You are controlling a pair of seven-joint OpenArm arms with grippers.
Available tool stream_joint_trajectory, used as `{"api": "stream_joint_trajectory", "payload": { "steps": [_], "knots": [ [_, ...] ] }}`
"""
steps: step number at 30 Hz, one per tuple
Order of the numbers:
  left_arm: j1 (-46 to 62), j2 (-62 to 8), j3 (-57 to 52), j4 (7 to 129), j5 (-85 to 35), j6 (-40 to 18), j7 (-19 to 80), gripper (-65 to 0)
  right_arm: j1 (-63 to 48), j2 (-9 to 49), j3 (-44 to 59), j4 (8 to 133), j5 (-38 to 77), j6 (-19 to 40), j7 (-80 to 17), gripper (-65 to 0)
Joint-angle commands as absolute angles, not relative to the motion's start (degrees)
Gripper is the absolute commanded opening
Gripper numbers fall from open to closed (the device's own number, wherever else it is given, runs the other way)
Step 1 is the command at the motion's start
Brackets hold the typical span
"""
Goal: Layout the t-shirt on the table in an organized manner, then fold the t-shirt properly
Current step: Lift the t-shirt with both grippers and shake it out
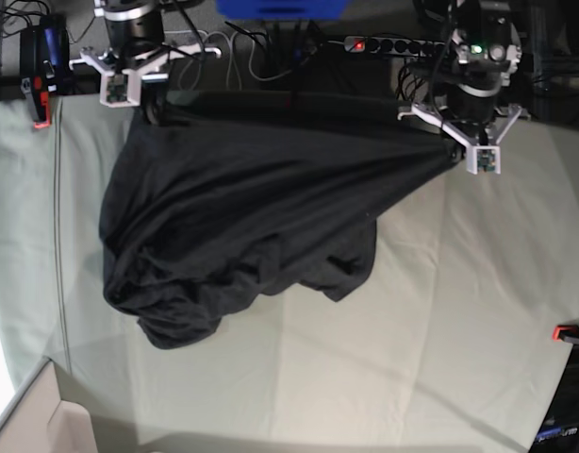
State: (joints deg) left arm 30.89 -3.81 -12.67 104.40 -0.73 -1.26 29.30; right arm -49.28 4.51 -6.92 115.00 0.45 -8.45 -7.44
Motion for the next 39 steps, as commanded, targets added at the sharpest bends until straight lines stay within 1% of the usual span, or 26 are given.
{"api": "stream_joint_trajectory", "payload": {
  "steps": [1,9,11,17,21,23,24,28,31,35,39],
  "knots": [
    [31.9,-4.3,-13.2,104.9,0.0,-0.2,28.1,-64.8,-50.3,4.9,-6.8,115.4,0.3,-8.8,-6.1,-65.0],
    [32.9,-4.3,-13.4,106.1,0.0,0.0,27.8,-64.9,-51.6,5.0,-6.5,115.2,0.3,-8.7,-6.2,-65.0],
    [32.4,-4.0,-13.3,106.7,0.0,0.0,27.7,-64.9,-50.5,5.9,-5.9,115.5,0.3,-8.7,-6.1,-65.0],
    [21.5,-4.0,-12.9,108.3,0.2,0.1,28.2,-64.9,-40.4,9.0,-3.8,115.5,0.3,-8.6,-8.7,-65.0],
    [10.4,-4.4,-12.8,107.8,0.4,0.0,28.2,-64.9,-29.2,10.3,-1.5,115.6,0.3,-8.5,-14.7,-65.0],
    [3.2,-4.0,-12.4,106.2,0.4,-0.1,28.2,-64.9,-21.8,11.3,-0.5,115.6,0.3,-8.0,-18.3,-65.0],
    [-0.1,-4.2,-11.4,105.4,0.4,0.0,28.3,-64.9,-18.2,11.6,0.2,115.7,0.3,-6.4,-20.4,-65.0],
    [-11.6,-4.5,-6.7,100.6,0.4,0.1,32.0,-64.9,-5.1,11.4,4.5,115.6,0.1,3.4,-26.8,-65.0],
    [-20.9,-4.0,-3.0,95.1,0.4,0.1,34.2,-64.9,6.5,11.7,6.4,115.5,0.0,10.0,-32.0,-65.0],
    [-32.2,-3.9,1.8,90.7,0.4,0.2,34.2,-64.9,21.1,13.8,6.4,115.0,0.0,15.4,-39.0,-65.0],
    [-42.1,-3.9,2.9,89.9,0.5,0.3,34.3,-64.9,33.9,14.0,5.9,114.2,0.0,17.1,-43.1,-65.0]
  ]
}}
